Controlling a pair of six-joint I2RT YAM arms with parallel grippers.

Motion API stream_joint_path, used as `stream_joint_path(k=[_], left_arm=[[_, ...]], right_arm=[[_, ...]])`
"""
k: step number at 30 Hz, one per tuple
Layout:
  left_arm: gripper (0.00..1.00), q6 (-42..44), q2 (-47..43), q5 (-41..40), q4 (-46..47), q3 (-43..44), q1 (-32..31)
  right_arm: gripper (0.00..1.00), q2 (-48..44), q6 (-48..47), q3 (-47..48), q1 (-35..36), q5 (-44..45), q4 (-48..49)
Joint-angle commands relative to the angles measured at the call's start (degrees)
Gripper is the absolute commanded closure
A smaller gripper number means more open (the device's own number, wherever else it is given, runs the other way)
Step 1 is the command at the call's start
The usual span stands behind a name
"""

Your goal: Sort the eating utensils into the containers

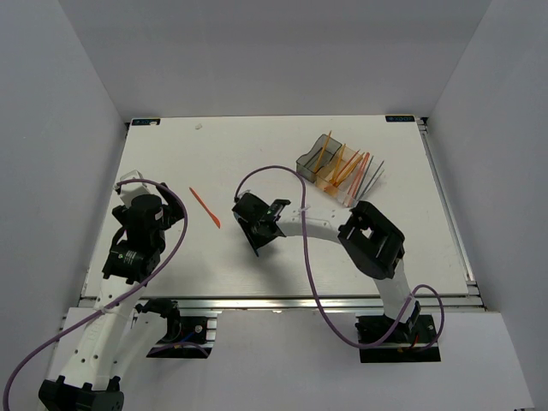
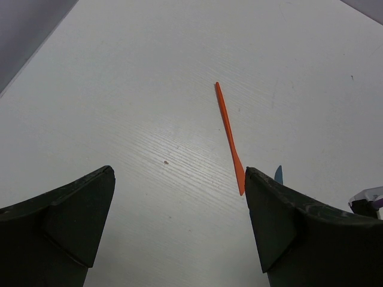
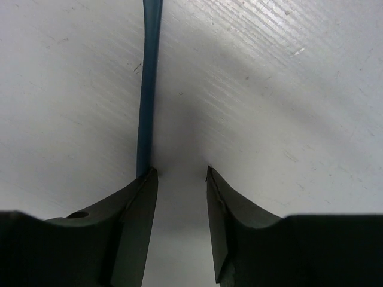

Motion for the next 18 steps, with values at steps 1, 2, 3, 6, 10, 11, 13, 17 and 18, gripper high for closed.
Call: stream_joint_path(k=[1, 2, 3, 6, 10, 11, 13, 17, 18], left_arm=[[0.02, 0.2, -0.7, 0.3, 0.1, 1.0, -0.2], [0.02, 0.2, -0.7, 0.3, 0.1, 0.9, -0.2], [0.02, 0.2, -0.6, 0.4, 0.1, 0.9, -0.2], [0.02, 0.2, -0.6, 0.6, 0.1, 0.9, -0.2], [0.02, 0.3, -0.7, 0.9, 0.2, 0.8, -0.3], [0.02, 0.3, -0.7, 1.0, 0.3, 0.9, -0.2], [0.02, 0.3, -0.7, 1.0, 0.3, 0.8, -0.2], [0.02, 0.4, -0.8, 1.0, 0.4, 0.8, -0.2], [0.02, 0.4, -0.9, 1.0, 0.4, 0.8, -0.2]], right_arm=[[0.56, -2.5, 1.7, -1.4, 0.7, 1.7, 0.6], [0.56, -3.1, 2.6, -1.7, 0.8, 2.5, 0.8], [0.56, -3.7, 3.0, -2.0, 1.0, 3.4, 1.2], [0.56, -6.2, 4.3, -2.1, 1.8, 8.1, 1.5], [0.56, -7.8, 4.4, -1.7, 3.3, 8.6, 2.3], [0.56, -7.6, 4.0, -1.4, 3.4, 8.0, 2.5], [0.56, -5.4, 3.5, 0.6, 3.9, 6.2, 1.0], [0.57, -1.0, 2.8, 4.3, 4.1, 4.8, -1.2], [0.58, -0.4, 2.8, 4.8, 4.1, 5.0, -1.5]])
